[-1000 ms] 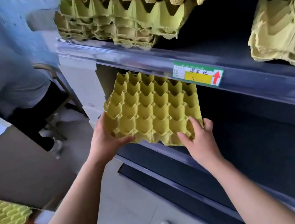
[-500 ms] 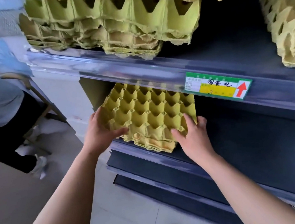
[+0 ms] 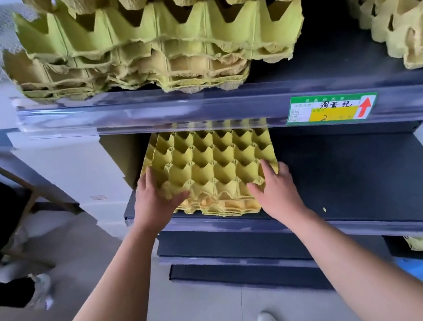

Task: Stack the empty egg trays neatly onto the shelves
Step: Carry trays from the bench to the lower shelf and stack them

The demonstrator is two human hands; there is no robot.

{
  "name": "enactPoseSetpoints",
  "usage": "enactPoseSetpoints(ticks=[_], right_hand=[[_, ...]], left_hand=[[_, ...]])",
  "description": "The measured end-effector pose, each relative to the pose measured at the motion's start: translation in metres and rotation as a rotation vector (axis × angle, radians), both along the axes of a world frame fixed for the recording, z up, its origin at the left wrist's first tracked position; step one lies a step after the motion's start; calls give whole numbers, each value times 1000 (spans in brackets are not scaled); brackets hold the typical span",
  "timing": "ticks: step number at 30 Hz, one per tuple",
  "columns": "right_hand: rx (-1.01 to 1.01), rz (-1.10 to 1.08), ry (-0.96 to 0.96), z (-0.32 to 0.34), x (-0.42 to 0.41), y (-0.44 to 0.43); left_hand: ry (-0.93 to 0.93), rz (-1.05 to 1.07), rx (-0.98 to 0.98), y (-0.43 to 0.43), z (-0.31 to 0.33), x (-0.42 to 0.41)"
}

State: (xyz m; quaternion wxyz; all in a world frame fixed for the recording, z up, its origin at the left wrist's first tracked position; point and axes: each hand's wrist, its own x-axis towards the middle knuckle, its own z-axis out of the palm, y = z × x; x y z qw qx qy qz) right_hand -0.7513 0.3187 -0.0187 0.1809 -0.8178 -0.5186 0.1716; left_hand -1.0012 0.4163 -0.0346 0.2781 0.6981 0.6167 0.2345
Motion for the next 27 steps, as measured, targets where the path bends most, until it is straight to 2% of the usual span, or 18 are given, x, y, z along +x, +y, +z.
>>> enactPoseSetpoints(ticks=[5,11,18,27], right_hand=[[68,-17,-120,12,-9,-15],[207,8,-243,21,-10,-60],[261,-143,-306,19,36,-146],[146,-443,-262,3,154,-297]], left_hand=[[226,-21,258,-12,12,1],[285,-266,531,-51,16,31],[227,-582,514,-107,15,118],[143,-937,547,-216,3,289]])
